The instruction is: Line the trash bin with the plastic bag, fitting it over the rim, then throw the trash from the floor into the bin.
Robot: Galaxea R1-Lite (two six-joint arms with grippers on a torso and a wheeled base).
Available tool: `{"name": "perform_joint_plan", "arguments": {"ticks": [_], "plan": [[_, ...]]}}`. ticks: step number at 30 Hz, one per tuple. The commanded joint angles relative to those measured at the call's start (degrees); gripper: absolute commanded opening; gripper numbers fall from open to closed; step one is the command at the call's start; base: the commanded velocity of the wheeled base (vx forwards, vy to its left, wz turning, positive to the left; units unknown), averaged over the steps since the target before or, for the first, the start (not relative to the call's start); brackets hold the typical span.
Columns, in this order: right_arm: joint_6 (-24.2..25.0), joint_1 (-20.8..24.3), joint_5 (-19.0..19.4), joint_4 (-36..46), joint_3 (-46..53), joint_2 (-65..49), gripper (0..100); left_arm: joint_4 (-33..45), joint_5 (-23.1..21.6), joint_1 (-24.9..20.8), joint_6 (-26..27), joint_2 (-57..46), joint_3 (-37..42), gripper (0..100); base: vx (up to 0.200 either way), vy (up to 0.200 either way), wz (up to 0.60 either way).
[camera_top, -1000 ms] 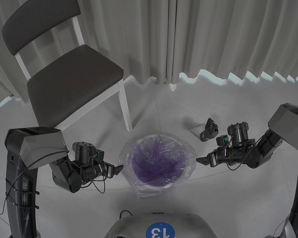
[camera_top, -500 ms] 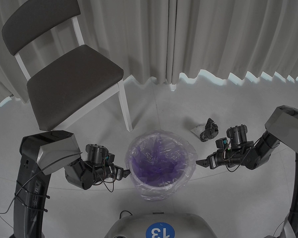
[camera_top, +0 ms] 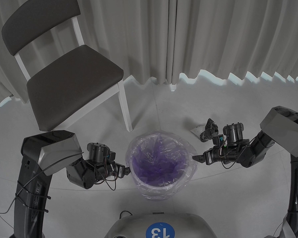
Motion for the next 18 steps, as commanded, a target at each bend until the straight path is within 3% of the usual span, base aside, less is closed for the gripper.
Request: {"name": "perform_joint_plan", "arguments": {"ticks": [1, 13, 18], "plan": [[0.0, 0.1, 0.0, 1.2, -3.7, 4.0, 100, -0.2, 0.0, -0.3, 0.0, -1.1, 0.7, 100, 0.0, 0.0, 0.0], [0.0, 0.0, 0.0, 14.0, -20.4, 12.6, 100, 0.5, 0.1, -0.4, 0.0, -2.2, 0.5, 100, 0.0, 0.0, 0.0], [0.0, -0.3, 0.0, 24.7, -32.3, 16.4, 100, 1.2, 0.3, -0.4, 0.6, -1.6, -0.2, 100, 0.0, 0.0, 0.0]]}}
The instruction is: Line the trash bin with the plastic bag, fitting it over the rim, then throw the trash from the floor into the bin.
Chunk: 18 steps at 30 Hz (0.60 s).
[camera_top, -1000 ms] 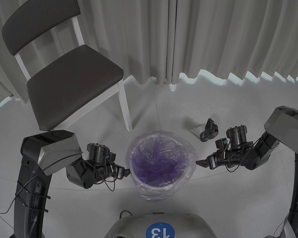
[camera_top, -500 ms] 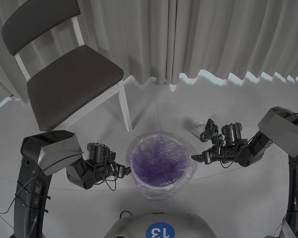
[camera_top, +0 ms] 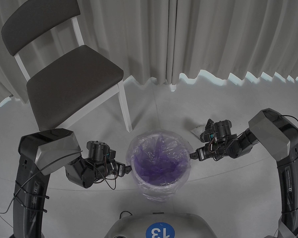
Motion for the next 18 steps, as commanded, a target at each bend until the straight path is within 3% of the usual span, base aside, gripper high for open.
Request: {"name": "perform_joint_plan", "arguments": {"ticks": [1, 7, 18], "plan": [[0.0, -0.2, 0.0, 7.0, -10.4, 6.2, 100, 0.9, 0.3, 0.0, 0.5, 0.2, -1.0, 100, 0.0, 0.0, 0.0], [-0.5, -0.3, -0.1, 11.7, -19.0, 11.4, 100, 8.2, 0.5, 0.1, 1.1, 0.5, -4.8, 100, 0.0, 0.0, 0.0], [-1.1, -1.2, 0.0, 15.3, -21.6, 12.6, 100, 7.9, 0.5, -0.1, 1.1, 1.3, -5.5, 100, 0.0, 0.0, 0.0]]}}
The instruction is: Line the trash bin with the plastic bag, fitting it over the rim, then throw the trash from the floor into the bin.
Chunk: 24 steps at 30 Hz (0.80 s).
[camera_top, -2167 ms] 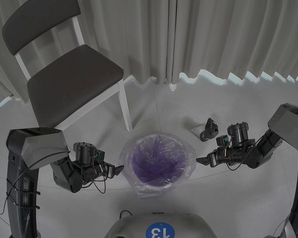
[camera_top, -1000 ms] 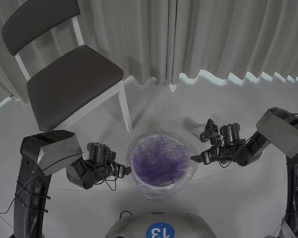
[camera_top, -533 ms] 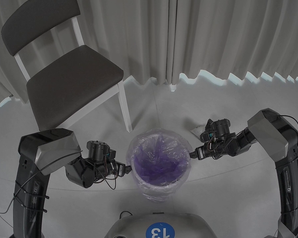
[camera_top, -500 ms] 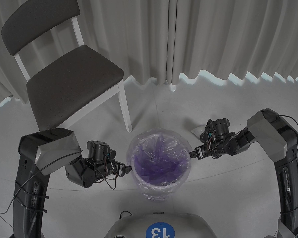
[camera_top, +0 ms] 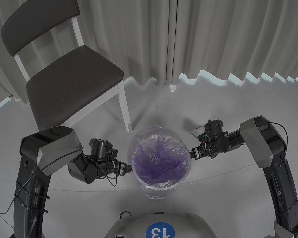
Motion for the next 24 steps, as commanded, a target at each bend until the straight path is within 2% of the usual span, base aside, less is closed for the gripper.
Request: {"name": "perform_joint_plan", "arguments": {"ticks": [1, 7, 13, 20, 24], "plan": [[-0.2, -0.3, 0.0, 0.1, -0.2, 1.1, 100, -0.1, 0.0, 0.0, 0.0, 0.4, -0.1, 100, 0.0, 0.0, 0.0], [-0.3, -1.0, 0.0, 0.2, 0.7, 0.7, 100, -1.0, -0.1, -0.1, -0.8, 0.0, 0.4, 100, 0.0, 0.0, 0.0], [-0.4, -2.6, 0.1, -0.2, 5.1, -3.1, 100, -5.3, -0.4, 1.1, -2.9, -2.4, 4.4, 100, 0.0, 0.0, 0.0], [-0.5, -4.1, 0.2, -0.6, 9.3, -7.3, 100, -5.9, -1.5, 2.3, -2.5, -5.4, 9.7, 100, 0.0, 0.0, 0.0], [-0.5, -4.5, 0.2, -0.9, 11.1, -8.7, 100, -5.6, -1.6, 2.0, -2.1, -4.5, 9.4, 100, 0.0, 0.0, 0.0]]}}
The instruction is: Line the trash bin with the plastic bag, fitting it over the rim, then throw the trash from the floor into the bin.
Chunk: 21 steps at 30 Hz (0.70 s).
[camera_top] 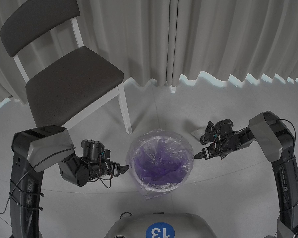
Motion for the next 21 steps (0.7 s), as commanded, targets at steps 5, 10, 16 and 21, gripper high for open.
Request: {"name": "perform_joint_plan", "arguments": {"ticks": [5, 10, 16, 21], "plan": [[0.1, -1.1, 0.1, -1.2, 3.1, -3.7, 100, 1.0, 0.7, -0.4, 1.8, 3.1, -3.2, 100, 0.0, 0.0, 0.0], [0.0, -1.1, 0.1, -1.6, 3.3, -3.3, 100, 6.5, 3.1, -0.5, 3.6, 5.8, -10.1, 100, 0.0, 0.0, 0.0], [0.0, -1.0, 1.8, -2.7, 3.5, -3.2, 100, 16.7, 4.0, -1.5, 6.4, 7.4, -19.3, 100, 0.0, 0.0, 0.0], [0.0, -0.6, 2.2, -3.1, 5.3, -3.7, 100, 21.6, 5.3, -2.9, 6.7, 9.5, -26.8, 100, 0.0, 0.0, 0.0]]}}
